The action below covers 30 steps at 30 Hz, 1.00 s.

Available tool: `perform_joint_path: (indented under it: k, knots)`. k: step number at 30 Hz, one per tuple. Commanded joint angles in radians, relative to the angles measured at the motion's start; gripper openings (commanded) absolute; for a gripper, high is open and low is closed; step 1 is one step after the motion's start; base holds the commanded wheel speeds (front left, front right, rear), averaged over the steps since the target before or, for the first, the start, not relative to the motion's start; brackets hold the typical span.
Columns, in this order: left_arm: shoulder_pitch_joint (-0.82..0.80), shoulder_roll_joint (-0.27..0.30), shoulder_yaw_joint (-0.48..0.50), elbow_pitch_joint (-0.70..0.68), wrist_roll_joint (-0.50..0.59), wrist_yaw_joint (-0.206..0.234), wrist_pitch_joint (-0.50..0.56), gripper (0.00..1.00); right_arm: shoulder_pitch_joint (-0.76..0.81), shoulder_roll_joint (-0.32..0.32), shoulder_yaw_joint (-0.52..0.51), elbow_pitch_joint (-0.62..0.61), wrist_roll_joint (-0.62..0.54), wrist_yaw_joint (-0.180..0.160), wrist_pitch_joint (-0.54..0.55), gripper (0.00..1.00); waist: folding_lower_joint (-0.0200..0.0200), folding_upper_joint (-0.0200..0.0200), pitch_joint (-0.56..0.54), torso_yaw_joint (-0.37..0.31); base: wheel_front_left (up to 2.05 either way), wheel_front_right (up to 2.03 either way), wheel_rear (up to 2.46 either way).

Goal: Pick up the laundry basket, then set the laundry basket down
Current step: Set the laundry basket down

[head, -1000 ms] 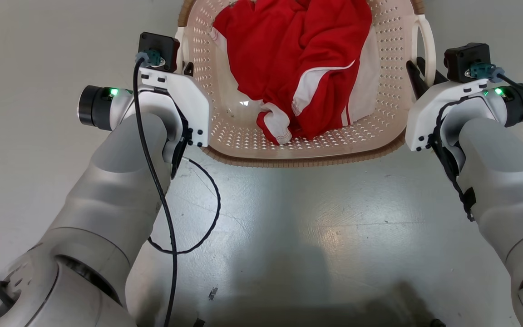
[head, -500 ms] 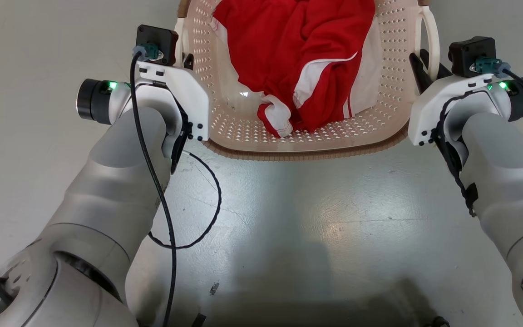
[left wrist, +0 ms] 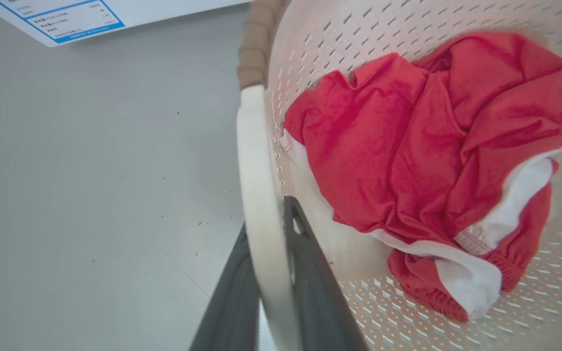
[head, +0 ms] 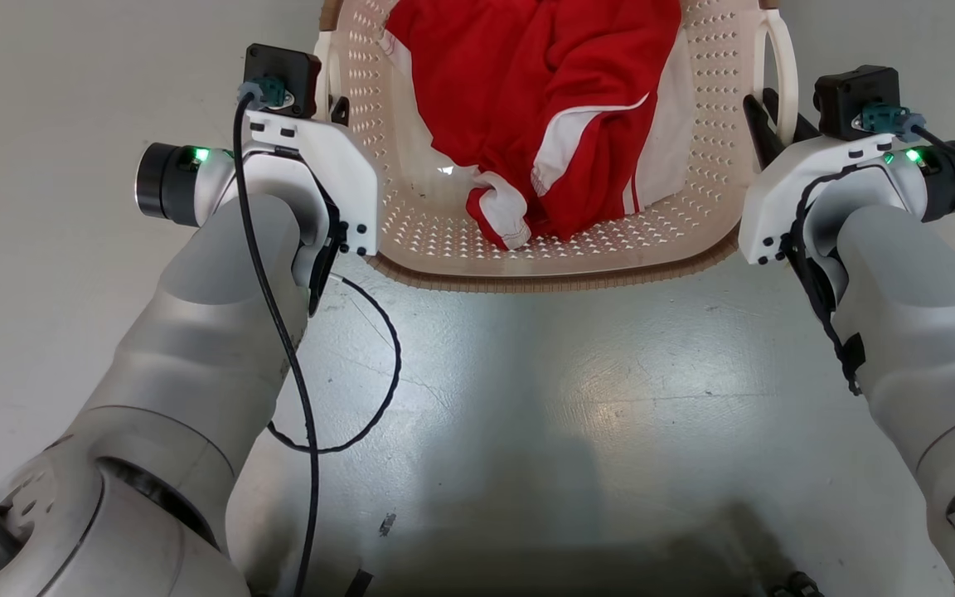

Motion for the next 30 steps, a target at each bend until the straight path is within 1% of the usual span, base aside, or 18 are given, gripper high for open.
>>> perform_joint_path:
  k: [1,11,13,14,15,16,18,21,30]
  knots:
    - [-0.027,0.029,0.001,-0.004,0.002,-0.001,-0.009,0.0,0.047,0.016,0.004,-0.009,-0.021,0.007,-0.004,0.0,0.0,0.0,0.001,-0.001,0.0,0.0,0.0]
    - [-0.027,0.029,-0.004,-0.003,-0.003,0.004,-0.006,0.0,0.055,0.025,-0.032,-0.009,-0.054,0.007,0.002,0.0,0.0,0.0,0.0,-0.002,0.0,0.0,0.0]
    - [-0.026,0.029,0.001,-0.003,-0.01,0.011,-0.006,0.0,0.056,0.025,-0.039,-0.009,-0.06,0.007,0.003,0.0,0.0,0.0,0.001,0.0,0.0,0.0,0.0]
    - [-0.025,0.028,0.007,-0.003,-0.017,0.014,-0.007,0.37,0.054,0.023,-0.047,-0.009,-0.062,0.007,-0.002,0.13,0.0,0.0,0.001,0.0,0.0,0.0,0.0]
    - [-0.022,0.028,0.012,-0.003,-0.023,0.018,-0.003,0.37,0.053,0.022,-0.052,-0.009,-0.066,0.007,-0.005,0.46,0.0,0.0,0.001,0.001,0.0,0.0,0.0]
    - [-0.018,0.028,0.014,-0.002,-0.028,0.02,0.008,1.0,0.053,0.022,-0.058,-0.009,-0.07,0.007,-0.007,1.0,0.0,0.0,0.001,0.002,0.0,0.0,0.0]
    - [-0.016,0.027,0.014,-0.002,-0.032,0.023,0.02,1.0,0.054,0.022,-0.071,-0.009,-0.077,0.007,-0.009,1.0,0.0,0.0,0.0,0.003,0.0,0.0,0.0]
    - [-0.018,0.026,0.013,-0.002,-0.032,0.029,-0.001,1.0,0.057,0.025,-0.086,-0.009,-0.088,0.007,-0.005,1.0,0.0,0.0,0.0,0.004,0.0,0.0,0.0]
    - [-0.01,0.024,0.014,-0.002,-0.045,0.038,0.018,1.0,0.062,0.026,-0.122,-0.009,-0.127,0.007,-0.02,1.0,0.0,0.0,-0.014,0.004,0.0,0.0,0.0]
